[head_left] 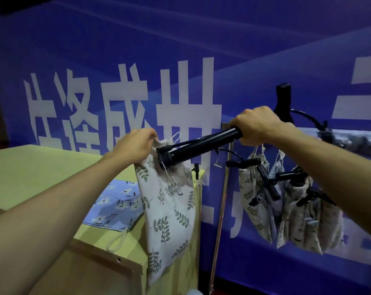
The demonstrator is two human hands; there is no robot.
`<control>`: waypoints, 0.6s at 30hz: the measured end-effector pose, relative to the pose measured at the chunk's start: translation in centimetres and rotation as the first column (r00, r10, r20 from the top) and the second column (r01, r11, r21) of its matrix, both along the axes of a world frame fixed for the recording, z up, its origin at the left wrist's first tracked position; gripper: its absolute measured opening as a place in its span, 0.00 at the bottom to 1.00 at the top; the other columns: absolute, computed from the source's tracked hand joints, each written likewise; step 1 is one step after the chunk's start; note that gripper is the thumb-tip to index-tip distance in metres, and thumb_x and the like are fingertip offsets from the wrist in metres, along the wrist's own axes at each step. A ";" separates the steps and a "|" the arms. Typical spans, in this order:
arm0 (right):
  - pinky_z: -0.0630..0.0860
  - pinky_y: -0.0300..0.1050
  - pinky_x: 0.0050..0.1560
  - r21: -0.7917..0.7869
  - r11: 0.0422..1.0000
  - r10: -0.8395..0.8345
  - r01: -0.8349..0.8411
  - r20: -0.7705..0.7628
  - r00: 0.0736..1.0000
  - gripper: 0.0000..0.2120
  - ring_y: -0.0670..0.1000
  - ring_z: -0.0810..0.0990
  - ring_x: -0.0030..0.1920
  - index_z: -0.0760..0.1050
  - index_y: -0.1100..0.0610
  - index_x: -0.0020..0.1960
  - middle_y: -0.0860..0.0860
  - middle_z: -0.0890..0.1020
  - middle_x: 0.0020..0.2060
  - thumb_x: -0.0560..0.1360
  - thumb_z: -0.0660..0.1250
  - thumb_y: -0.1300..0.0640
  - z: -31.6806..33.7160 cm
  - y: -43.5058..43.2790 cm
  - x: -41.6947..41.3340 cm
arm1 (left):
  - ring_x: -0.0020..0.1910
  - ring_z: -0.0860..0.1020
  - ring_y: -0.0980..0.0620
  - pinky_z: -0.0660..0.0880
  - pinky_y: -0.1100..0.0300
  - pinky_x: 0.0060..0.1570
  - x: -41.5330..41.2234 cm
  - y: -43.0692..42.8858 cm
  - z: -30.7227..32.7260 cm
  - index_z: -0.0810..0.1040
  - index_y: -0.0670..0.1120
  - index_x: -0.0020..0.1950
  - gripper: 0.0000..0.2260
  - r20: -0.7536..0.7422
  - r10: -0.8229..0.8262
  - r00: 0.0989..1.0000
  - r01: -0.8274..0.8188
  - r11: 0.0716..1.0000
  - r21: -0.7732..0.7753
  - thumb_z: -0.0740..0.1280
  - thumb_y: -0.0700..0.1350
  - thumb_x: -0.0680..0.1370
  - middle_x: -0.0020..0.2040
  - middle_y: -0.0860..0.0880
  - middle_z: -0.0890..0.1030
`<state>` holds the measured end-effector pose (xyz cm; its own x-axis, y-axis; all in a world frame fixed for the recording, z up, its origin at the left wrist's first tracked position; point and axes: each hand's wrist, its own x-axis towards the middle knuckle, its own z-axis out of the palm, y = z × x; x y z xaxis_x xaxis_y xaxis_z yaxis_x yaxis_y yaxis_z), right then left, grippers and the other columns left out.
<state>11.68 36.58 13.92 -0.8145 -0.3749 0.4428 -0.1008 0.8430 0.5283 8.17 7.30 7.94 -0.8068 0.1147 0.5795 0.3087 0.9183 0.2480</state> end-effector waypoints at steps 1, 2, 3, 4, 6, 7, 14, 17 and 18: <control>0.68 0.45 0.37 0.009 1.000 0.001 -0.001 -0.006 1.000 0.07 0.57 0.76 0.39 0.73 0.49 0.47 0.50 0.77 0.39 0.71 0.63 0.57 0.2 -0.1 0.2 | 0.57 0.76 0.41 0.75 0.47 0.52 -0.1 0.3 -0.2 0.79 0.47 0.59 0.11 0.048 0.019 0.999 -0.016 0.999 -0.043 0.58 0.44 0.82 0.57 0.44 0.81; 0.68 0.45 0.37 0.014 1.000 -0.003 0.003 -0.004 1.000 0.07 0.56 0.76 0.38 0.74 0.49 0.48 0.50 0.77 0.39 0.71 0.63 0.57 0.3 0.0 0.4 | 0.57 0.77 0.41 0.75 0.47 0.53 -0.2 0.7 -0.4 0.80 0.47 0.58 0.11 0.066 -0.002 0.998 0.003 1.000 -0.016 0.59 0.44 0.82 0.57 0.44 0.82; 0.68 0.45 0.37 0.015 1.000 -0.008 0.008 -0.001 1.000 0.07 0.56 0.76 0.38 0.74 0.49 0.49 0.50 0.78 0.39 0.71 0.63 0.57 0.3 0.0 0.5 | 0.56 0.78 0.43 0.75 0.48 0.53 -0.1 1.2 -0.3 0.81 0.46 0.56 0.11 0.073 -0.048 0.996 0.045 0.998 0.048 0.60 0.44 0.82 0.55 0.45 0.83; 0.68 0.45 0.36 0.016 1.000 -0.015 0.015 0.007 1.000 0.08 0.56 0.76 0.38 0.75 0.50 0.49 0.50 0.78 0.39 0.72 0.62 0.57 0.2 0.2 0.6 | 0.54 0.79 0.46 0.74 0.51 0.53 0.1 1.7 -0.2 0.82 0.46 0.55 0.10 0.080 -0.121 0.990 0.110 0.986 0.127 0.61 0.44 0.81 0.52 0.47 0.83; 0.67 0.45 0.36 0.017 1.000 -0.023 0.023 0.036 0.999 0.09 0.56 0.77 0.39 0.76 0.49 0.51 0.51 0.79 0.41 0.72 0.62 0.57 -0.1 0.7 0.7 | 0.49 0.78 0.53 0.72 0.59 0.48 0.9 2.9 0.1 0.83 0.46 0.54 0.09 0.106 -0.294 0.950 0.255 0.926 0.278 0.63 0.43 0.80 0.48 0.51 0.82; 0.67 0.45 0.37 0.017 1.000 -0.026 0.026 0.050 0.998 0.10 0.56 0.77 0.40 0.76 0.49 0.52 0.51 0.79 0.41 0.72 0.61 0.56 -0.3 1.0 0.8 | 0.47 0.78 0.56 0.72 0.63 0.45 1.3 3.3 0.2 0.83 0.46 0.53 0.08 0.118 -0.371 0.921 0.311 0.885 0.347 0.64 0.42 0.80 0.46 0.54 0.82; 0.69 0.45 0.35 0.023 0.993 -0.115 0.113 0.146 0.983 0.05 0.55 0.77 0.39 0.74 0.50 0.45 0.49 0.75 0.35 0.71 0.62 0.56 -0.1 4.1 0.6 | 0.42 0.80 0.66 0.74 0.73 0.42 2.3 6.2 -0.5 0.84 0.54 0.46 0.07 0.026 -0.597 0.802 0.496 0.689 0.528 0.69 0.42 0.77 0.42 0.59 0.84; 0.67 0.43 0.34 0.003 0.985 -0.169 0.171 0.158 0.973 0.05 0.55 0.76 0.37 0.74 0.50 0.46 0.49 0.73 0.34 0.71 0.62 0.55 -0.2 5.6 0.8 | 0.44 0.79 0.56 0.72 0.62 0.43 1.2 6.6 -1.7 0.83 0.49 0.49 0.06 -0.003 -0.362 0.932 0.334 0.857 0.393 0.66 0.45 0.79 0.43 0.54 0.82; 0.67 0.43 0.35 -0.010 0.983 -0.179 0.183 0.156 0.971 0.06 0.55 0.75 0.37 0.75 0.50 0.47 0.49 0.73 0.34 0.71 0.62 0.55 -0.3 5.9 0.8 | 0.43 0.77 0.51 0.70 0.58 0.40 0.6 6.3 -2.3 0.82 0.44 0.48 0.08 0.025 -0.262 0.965 0.241 0.919 0.312 0.64 0.45 0.80 0.41 0.50 0.81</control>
